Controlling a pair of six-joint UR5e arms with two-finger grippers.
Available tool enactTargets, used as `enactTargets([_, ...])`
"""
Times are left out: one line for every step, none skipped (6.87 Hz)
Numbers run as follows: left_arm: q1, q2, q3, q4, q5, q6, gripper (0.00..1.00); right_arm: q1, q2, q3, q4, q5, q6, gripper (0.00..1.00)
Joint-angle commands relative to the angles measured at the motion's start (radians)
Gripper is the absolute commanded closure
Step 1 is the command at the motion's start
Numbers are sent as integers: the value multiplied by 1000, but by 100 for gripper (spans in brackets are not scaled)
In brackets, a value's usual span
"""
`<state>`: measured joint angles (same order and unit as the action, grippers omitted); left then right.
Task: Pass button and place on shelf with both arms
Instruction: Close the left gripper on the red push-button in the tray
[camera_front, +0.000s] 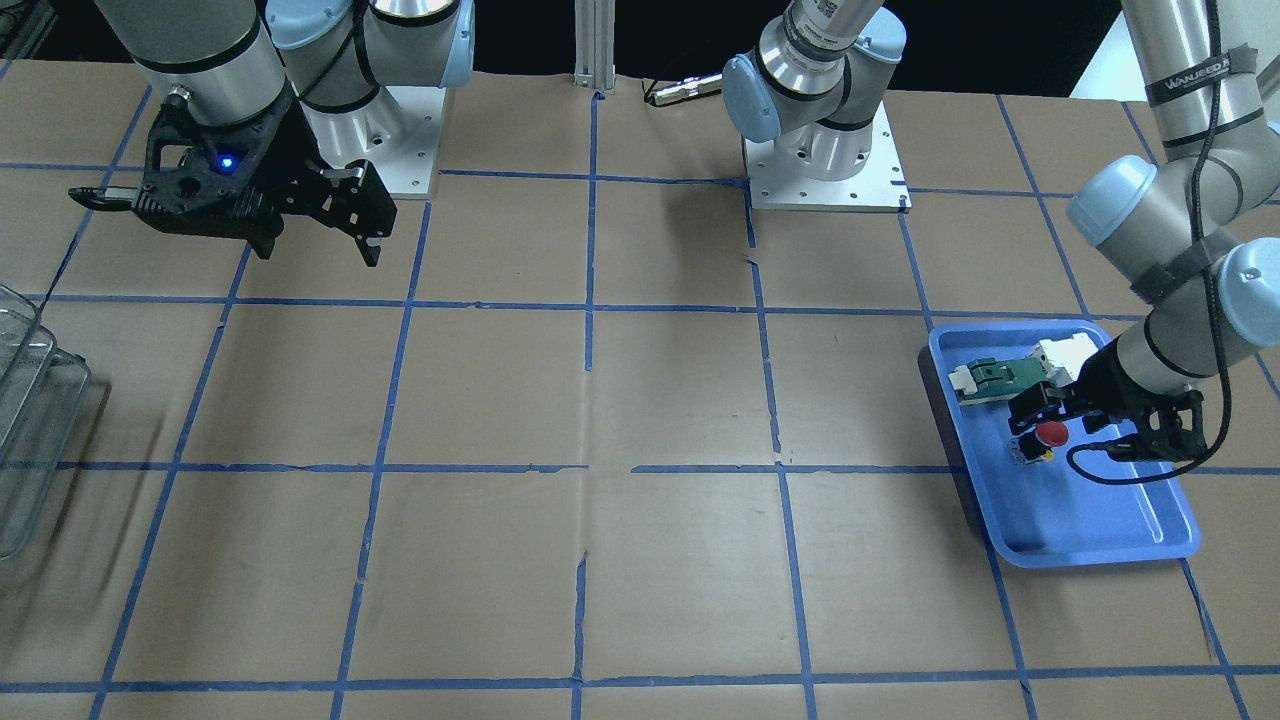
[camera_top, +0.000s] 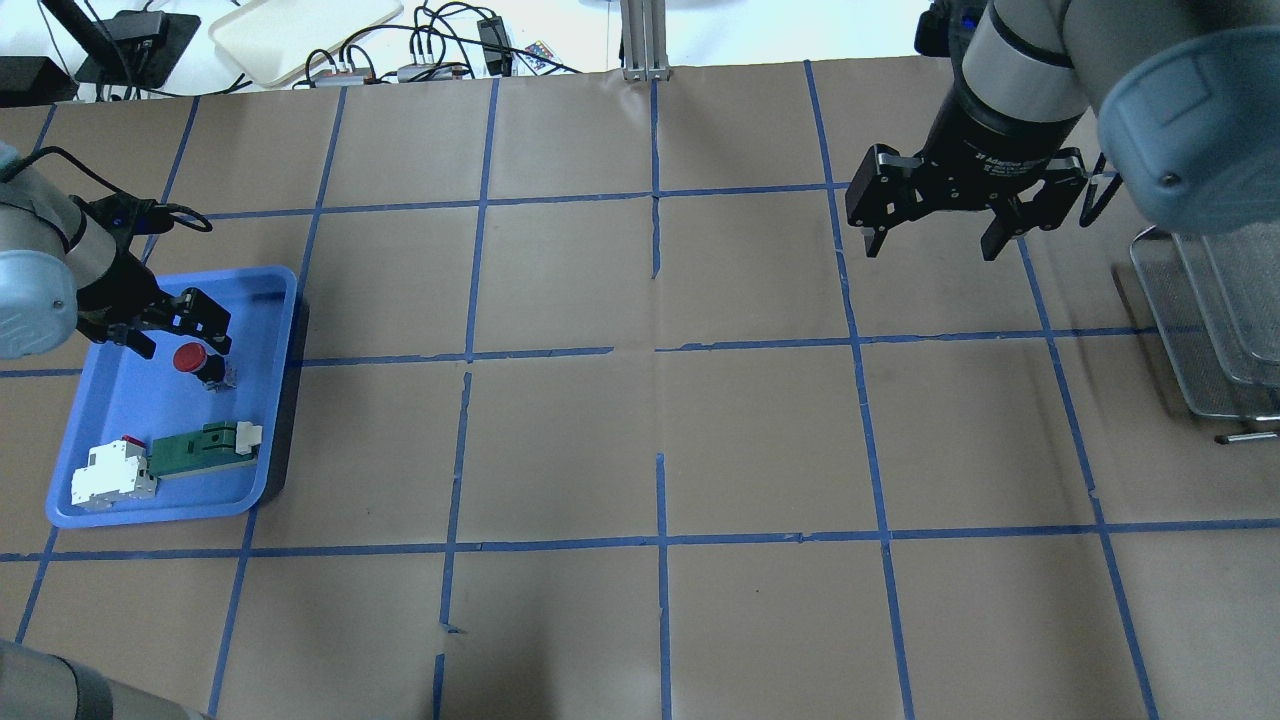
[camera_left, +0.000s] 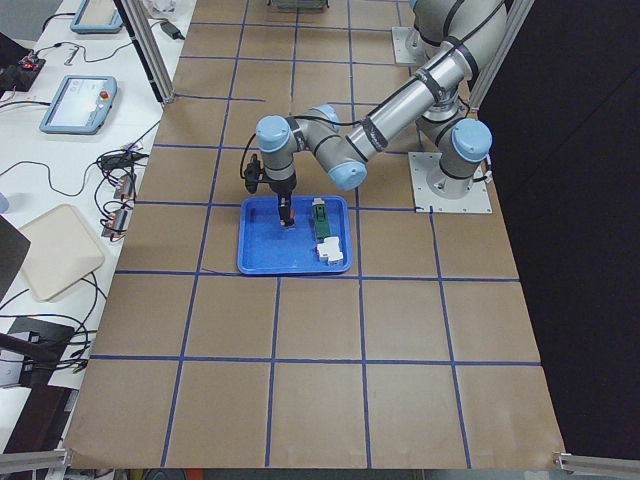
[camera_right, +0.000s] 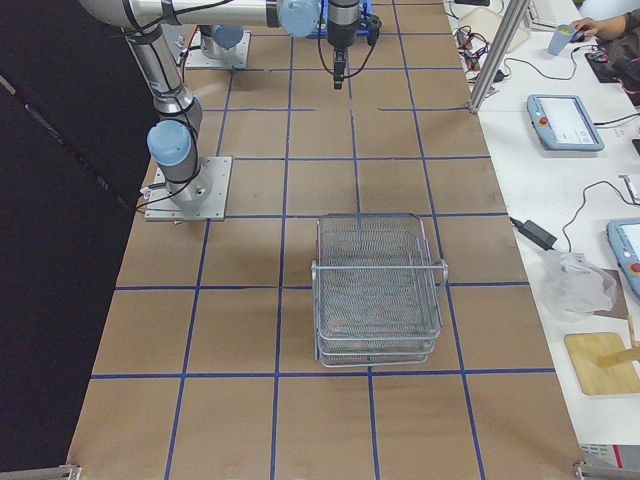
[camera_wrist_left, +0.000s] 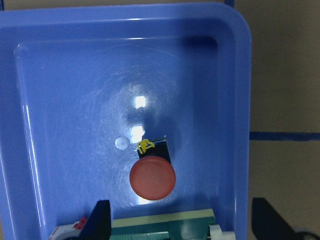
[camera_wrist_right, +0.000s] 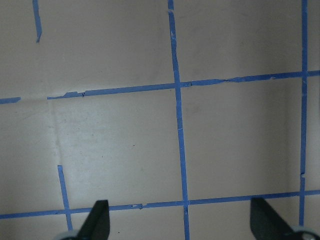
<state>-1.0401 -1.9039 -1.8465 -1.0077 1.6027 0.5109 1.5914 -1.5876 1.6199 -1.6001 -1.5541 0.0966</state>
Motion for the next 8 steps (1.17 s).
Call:
enactTargets([3,-33,-8,43,-1,6,8,1,-2,0,2,-1,0,0])
enactTargets([3,-35,-7,43,2,6,33,1,0,0,0,0,0,0])
enactTargets([3,-29,-5,34,5,9,77,1,-2,0,2,0,0,0])
enactTargets([3,-23,-7,29,6,29,93,1,0,0,0,0,0,0])
enactTargets([2,-21,-7,28,8,72,100,1,0,0,2,2,0,0])
enactTargets([2,-14,4,5,8,72,100,1,0,0,0,0,0,0])
enactTargets([-12,11,33,-94,2,57,100,4,0,0,3,2,0,0])
enactTargets([-21,43,74,-238,-30,32,100,-1,-2,-2,0,14,-3,0])
